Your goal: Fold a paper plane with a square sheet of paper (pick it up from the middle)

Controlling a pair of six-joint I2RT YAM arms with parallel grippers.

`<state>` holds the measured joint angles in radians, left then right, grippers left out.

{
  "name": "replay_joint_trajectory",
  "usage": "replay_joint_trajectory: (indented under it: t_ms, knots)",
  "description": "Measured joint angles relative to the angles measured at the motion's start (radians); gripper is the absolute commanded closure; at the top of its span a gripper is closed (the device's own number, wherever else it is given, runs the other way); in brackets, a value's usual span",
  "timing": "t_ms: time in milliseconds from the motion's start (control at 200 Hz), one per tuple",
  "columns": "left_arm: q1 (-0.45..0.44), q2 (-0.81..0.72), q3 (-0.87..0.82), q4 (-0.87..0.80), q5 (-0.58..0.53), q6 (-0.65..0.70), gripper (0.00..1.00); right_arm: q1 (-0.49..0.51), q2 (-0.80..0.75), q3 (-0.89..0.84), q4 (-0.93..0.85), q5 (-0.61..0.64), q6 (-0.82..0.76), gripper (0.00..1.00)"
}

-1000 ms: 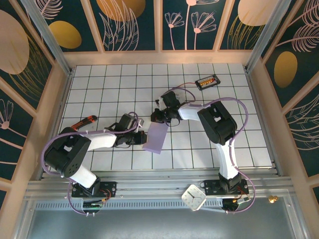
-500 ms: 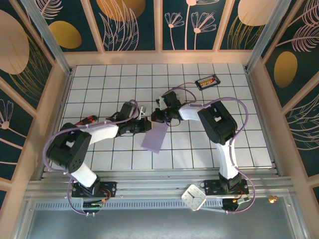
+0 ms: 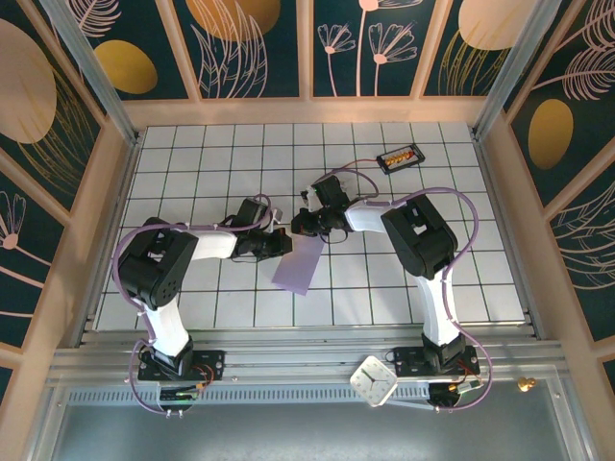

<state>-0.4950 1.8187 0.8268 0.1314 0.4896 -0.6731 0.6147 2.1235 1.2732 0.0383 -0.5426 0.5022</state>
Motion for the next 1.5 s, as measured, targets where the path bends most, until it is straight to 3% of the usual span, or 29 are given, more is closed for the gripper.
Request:
replay_joint_trajectory:
  t_ms: [741,1496]
  knots:
    - [-0.004,-0.185,-0.259,0.093,0.004,0.036,1.00,-0.001,0.002,0.000,0.000,-0.001,0.000,1.00]
    - [-0.048,-0.380,-0.476,0.154,-0.005,-0.059,1.00,-0.004,0.006,0.003,0.000,-0.008,0.000,1.00]
